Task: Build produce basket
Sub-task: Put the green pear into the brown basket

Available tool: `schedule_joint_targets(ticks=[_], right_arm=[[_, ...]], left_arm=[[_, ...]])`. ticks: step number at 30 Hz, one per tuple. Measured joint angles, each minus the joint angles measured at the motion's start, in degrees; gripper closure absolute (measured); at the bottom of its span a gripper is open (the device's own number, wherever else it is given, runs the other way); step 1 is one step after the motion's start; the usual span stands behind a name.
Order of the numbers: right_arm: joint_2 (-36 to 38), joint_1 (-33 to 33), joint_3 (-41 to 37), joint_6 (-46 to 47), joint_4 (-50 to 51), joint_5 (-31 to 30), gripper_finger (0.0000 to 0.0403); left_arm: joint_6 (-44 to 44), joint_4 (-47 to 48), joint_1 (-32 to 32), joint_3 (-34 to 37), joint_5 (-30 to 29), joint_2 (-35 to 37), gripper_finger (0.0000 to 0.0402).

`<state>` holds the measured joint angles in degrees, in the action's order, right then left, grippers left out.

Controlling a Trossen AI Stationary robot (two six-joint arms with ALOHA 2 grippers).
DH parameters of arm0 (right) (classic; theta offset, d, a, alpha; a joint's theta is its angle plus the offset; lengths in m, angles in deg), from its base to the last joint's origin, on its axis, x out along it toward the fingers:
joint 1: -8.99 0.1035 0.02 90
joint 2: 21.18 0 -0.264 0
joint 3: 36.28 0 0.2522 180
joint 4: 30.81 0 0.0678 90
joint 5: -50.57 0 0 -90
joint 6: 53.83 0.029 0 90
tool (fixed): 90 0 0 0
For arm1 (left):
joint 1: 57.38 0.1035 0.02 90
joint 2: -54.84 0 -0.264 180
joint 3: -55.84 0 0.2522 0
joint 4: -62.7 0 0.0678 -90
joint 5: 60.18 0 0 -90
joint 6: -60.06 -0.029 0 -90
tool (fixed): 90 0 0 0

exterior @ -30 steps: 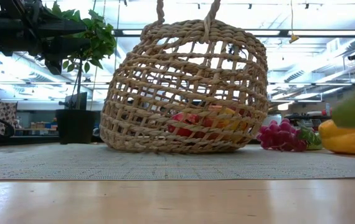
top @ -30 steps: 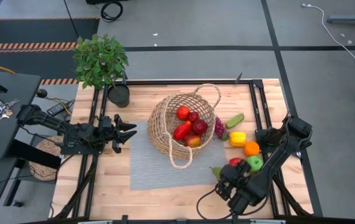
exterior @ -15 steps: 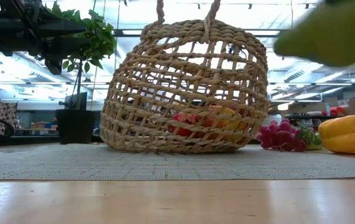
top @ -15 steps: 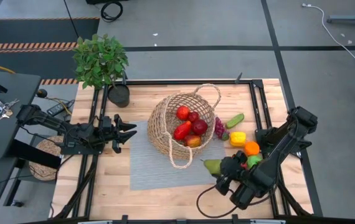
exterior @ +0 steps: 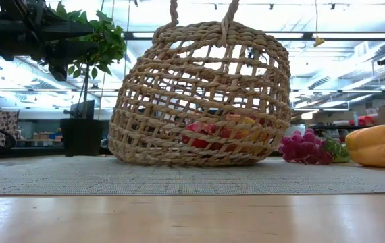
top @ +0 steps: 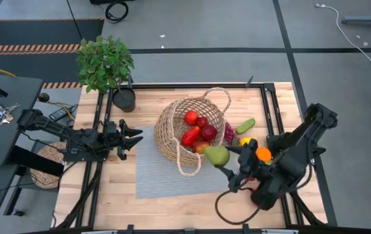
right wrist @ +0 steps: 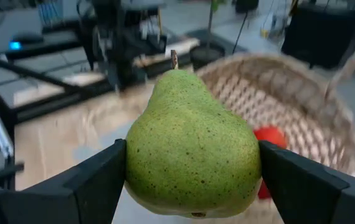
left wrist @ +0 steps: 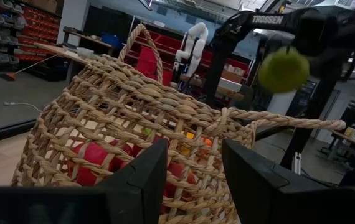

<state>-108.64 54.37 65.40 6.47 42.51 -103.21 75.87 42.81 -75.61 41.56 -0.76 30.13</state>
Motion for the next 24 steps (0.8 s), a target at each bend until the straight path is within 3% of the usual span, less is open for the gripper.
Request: schedule_joint_targets(ticks=[12, 18, 24], right_arm=[[1.29, -10.6, 0.28, -41.15, -21.71, -0.79, 0.0056], [-0.68, -14.43, 0.26, -68.07, -24.34, -0.85, 0.0056], [-1.14, -17.29, 0.24, -88.33, -23.8, -1.45, 0.0056]], left_arm=[[-0.01, 0.02, -0.01, 0.0, 0.0, -0.02, 0.0241], [-0.01, 0.0, -0.01, 0.0, 0.0, -0.02, 0.0241], [-0.01, -0.02, 0.01, 0.0, 0.0, 0.0, 0.0241]])
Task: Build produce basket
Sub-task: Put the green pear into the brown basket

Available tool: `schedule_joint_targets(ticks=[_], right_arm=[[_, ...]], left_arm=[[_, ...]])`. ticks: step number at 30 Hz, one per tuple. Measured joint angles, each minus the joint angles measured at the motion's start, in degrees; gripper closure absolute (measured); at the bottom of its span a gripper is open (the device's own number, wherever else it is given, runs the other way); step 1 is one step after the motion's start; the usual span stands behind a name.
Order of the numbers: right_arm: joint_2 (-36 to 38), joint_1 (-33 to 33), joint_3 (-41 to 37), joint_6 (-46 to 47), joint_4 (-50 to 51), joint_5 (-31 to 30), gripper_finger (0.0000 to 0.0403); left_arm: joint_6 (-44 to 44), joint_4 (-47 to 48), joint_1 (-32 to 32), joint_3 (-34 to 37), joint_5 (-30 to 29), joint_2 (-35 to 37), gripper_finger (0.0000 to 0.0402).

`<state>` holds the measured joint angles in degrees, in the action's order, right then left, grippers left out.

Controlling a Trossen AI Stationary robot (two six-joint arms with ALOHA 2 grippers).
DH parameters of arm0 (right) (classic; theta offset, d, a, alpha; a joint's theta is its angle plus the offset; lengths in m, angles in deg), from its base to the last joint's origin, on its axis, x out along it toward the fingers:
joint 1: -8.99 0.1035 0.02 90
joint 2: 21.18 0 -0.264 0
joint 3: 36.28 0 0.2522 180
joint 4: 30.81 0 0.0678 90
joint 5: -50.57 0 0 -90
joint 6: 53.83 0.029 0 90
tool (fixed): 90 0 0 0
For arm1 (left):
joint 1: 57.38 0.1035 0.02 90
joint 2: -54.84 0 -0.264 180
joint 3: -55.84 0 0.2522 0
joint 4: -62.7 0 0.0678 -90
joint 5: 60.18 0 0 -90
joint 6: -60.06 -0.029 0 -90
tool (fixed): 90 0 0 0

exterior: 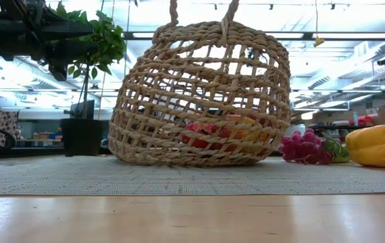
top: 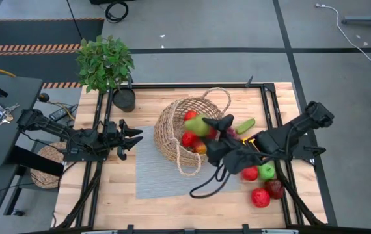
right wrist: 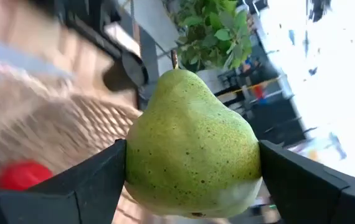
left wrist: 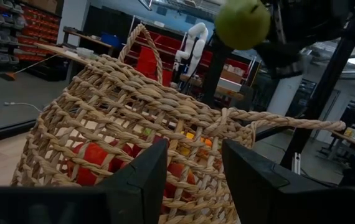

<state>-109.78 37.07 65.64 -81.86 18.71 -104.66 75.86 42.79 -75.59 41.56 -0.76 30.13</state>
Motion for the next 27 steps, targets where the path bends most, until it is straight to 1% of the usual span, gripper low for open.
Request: schedule_joint_targets(ticks=[6, 9, 11, 18, 27], right_arm=[[0.0, -2.22, 0.0, -17.25, 0.34, -0.3, 0.0056], [-0.36, -2.75, 0.0, -25.38, 0.63, -1.86, 0.0056], [-0.63, -2.83, -0.02, -29.04, 1.03, -2.7, 0.0056], [-2.43, -2.67, -0.07, -33.24, 1.93, -2.75, 0.0056], [-3.32, -2.72, -0.09, -33.31, 2.92, -1.84, 0.0056]], left_arm=[[-0.01, 0.02, 0.0, 0.0, 0.0, 0.0, 0.0241], [-0.02, 0.03, 0.0, 0.0, 0.0, -0.02, 0.0241], [-0.01, 0.02, 0.0, 0.0, 0.0, 0.0, 0.0241], [0.01, 0.02, 0.0, 0.0, 0.0, -0.01, 0.0241], [0.0, -0.02, 0.0, 0.0, 0.0, 0.0, 0.0241]])
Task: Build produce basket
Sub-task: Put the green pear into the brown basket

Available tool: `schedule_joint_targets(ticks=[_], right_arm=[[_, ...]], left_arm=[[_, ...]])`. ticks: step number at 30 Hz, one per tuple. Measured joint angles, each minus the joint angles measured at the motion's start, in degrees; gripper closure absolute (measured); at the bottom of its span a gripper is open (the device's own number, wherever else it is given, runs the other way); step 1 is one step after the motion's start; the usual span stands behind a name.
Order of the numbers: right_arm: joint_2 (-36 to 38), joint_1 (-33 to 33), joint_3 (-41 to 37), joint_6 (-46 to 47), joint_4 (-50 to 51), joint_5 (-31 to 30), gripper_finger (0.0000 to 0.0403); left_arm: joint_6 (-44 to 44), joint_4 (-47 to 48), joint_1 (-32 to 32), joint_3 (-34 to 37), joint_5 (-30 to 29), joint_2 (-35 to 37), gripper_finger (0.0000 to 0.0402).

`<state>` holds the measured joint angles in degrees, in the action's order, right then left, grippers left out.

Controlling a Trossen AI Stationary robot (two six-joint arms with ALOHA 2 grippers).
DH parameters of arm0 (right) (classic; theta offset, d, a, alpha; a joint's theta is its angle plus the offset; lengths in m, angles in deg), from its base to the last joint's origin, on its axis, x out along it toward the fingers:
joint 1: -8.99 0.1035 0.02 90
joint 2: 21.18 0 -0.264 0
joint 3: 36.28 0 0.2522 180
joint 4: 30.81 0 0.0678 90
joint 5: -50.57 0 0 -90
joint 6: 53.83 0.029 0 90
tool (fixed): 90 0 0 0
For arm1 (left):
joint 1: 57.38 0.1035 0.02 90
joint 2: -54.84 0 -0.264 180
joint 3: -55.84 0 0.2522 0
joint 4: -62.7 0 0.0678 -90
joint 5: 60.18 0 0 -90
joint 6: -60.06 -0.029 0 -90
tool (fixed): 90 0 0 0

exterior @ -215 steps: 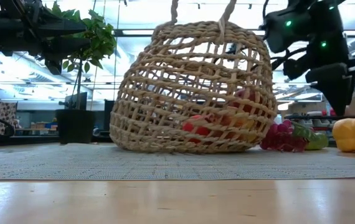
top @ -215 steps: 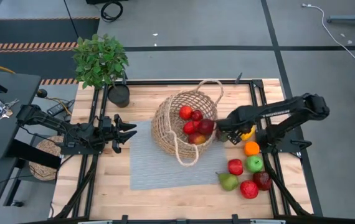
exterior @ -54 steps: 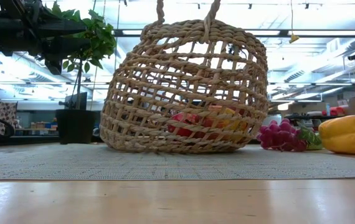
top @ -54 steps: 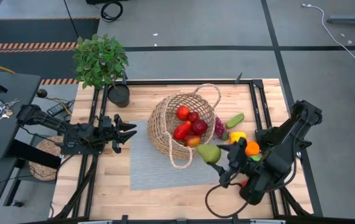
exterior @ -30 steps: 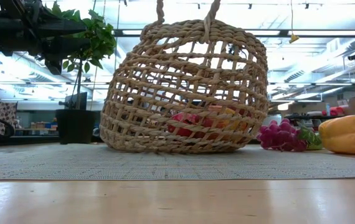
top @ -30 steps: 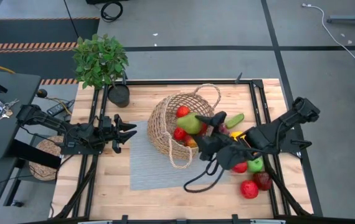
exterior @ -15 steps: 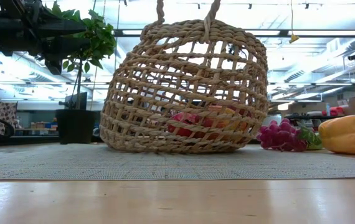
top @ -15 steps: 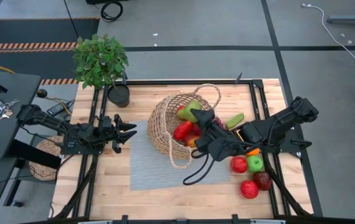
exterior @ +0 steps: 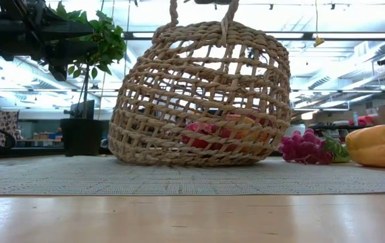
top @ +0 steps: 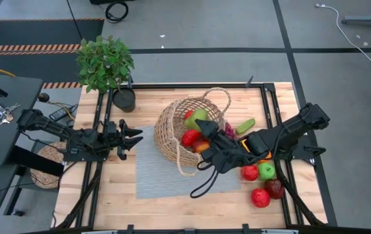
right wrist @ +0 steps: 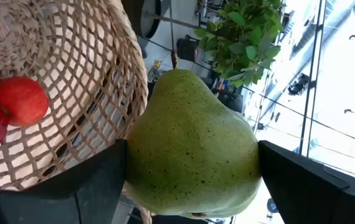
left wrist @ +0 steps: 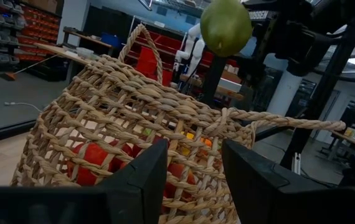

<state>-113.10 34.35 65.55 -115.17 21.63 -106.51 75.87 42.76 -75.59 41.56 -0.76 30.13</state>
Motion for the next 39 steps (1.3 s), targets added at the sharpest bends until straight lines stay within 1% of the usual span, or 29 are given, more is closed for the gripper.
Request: schedule_joint_targets(ticks=[4, 7, 10, 13, 17, 24, 27, 32, 35, 39], right_arm=[[0.0, -0.7, 0.0, 0.38, 0.01, 0.26, 0.0056], [0.0, -1.48, 0.0, 2.93, 0.02, 2.05, 0.0056], [0.18, -2.84, 0.0, 8.13, 0.11, 6.04, 0.0056], [1.19, -5.18, 0.0, 15.56, 0.39, 11.32, 0.0056], [3.28, -9.9, 0.0, 27.56, 2.59, 21.83, 0.0056], [5.9, -20.13, 0.0, 47.86, 9.05, 44.82, 0.0056], [5.89, -23.89, 0.0, 53.88, 12.0, 51.42, 0.0056], [4.74, -28.87, -1.79, 60.01, 11.48, 56.1, 0.0056], [4.74, -30.93, -5.07, 61.56, 7.82, 59.18, 0.0056], [4.74, -32.9, -8.86, 63.7, 4.34, 59.97, 0.0055]], left_arm=[[-0.01, 0.02, 0.0, 0.0, 0.0, 0.0, 0.0241], [0.0, 0.04, 0.0, 0.0, 0.0, 0.0, 0.0241], [0.0, 0.04, 0.0, 0.0, 0.0, 0.0, 0.0241], [-0.01, 0.04, 0.0, 0.0, 0.0, -0.02, 0.0241], [-0.01, 0.05, 0.0, 0.0, 0.0, 0.0, 0.0241], [-0.02, 0.04, 0.0, 0.0, 0.0, 0.0, 0.0241], [-0.02, 0.06, 0.0, 0.0, 0.0, -0.02, 0.0241], [-0.01, 0.04, 0.0, 0.0, 0.0, 0.0, 0.0241], [0.0, 0.05, 0.0, 0.0, 0.0, -0.01, 0.0241], [0.01, 0.06, 0.0, 0.0, 0.0, 0.0, 0.0241]])
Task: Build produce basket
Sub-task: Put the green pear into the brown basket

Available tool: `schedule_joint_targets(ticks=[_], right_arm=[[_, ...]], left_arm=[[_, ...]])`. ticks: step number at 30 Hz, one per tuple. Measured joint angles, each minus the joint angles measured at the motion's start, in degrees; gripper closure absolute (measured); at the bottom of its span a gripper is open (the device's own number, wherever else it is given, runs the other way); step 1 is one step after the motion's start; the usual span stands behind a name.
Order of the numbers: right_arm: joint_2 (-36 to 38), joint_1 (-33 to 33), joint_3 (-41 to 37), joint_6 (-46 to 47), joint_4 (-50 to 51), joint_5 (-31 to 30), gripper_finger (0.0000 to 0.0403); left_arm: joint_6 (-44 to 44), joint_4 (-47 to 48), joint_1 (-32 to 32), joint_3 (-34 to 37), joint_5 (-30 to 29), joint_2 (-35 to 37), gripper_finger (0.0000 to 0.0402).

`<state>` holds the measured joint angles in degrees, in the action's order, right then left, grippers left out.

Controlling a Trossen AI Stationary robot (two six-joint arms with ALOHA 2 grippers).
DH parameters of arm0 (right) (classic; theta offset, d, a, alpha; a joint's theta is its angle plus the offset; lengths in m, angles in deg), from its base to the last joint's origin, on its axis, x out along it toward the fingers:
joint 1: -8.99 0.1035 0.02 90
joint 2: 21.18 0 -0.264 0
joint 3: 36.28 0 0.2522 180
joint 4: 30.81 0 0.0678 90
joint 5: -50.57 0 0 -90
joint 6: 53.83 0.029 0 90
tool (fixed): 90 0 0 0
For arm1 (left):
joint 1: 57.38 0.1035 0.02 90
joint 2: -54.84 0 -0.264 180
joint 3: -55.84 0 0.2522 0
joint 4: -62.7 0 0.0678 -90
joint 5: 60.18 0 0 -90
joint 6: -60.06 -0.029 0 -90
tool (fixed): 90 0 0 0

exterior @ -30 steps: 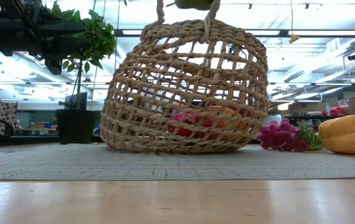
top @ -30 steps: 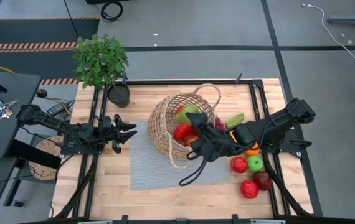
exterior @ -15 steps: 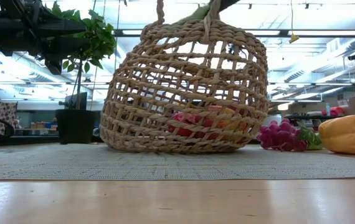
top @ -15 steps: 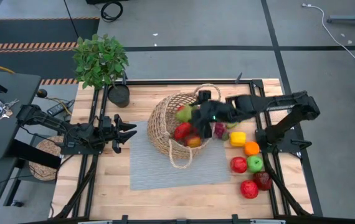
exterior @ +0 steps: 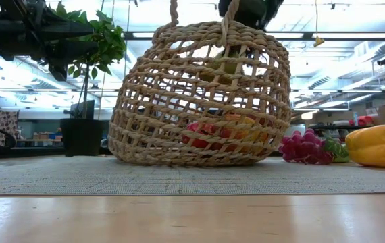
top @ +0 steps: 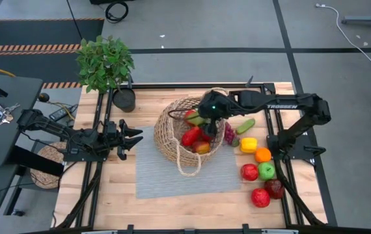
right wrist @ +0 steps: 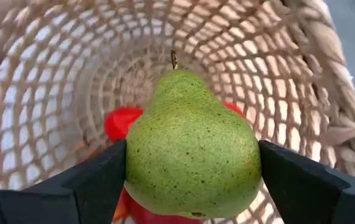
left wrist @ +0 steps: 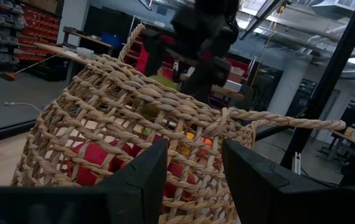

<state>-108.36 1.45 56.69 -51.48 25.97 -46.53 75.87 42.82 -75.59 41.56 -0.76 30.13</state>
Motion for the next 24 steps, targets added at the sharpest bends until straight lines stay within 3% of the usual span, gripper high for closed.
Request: schedule_joint_targets(ticks=[17, 24], right_arm=[[0.02, -1.01, -17.33, 4.05, -34.18, 15.53, 0.0054], [0.02, -0.09, -18.57, 3.35, -40.67, 19.77, 0.0016]], left_arm=[[-0.02, -0.02, 0.0, 0.0, 0.0, 0.0, 0.0241], [0.01, -0.02, 0.0, 0.0, 0.0, 0.0, 0.0241]])
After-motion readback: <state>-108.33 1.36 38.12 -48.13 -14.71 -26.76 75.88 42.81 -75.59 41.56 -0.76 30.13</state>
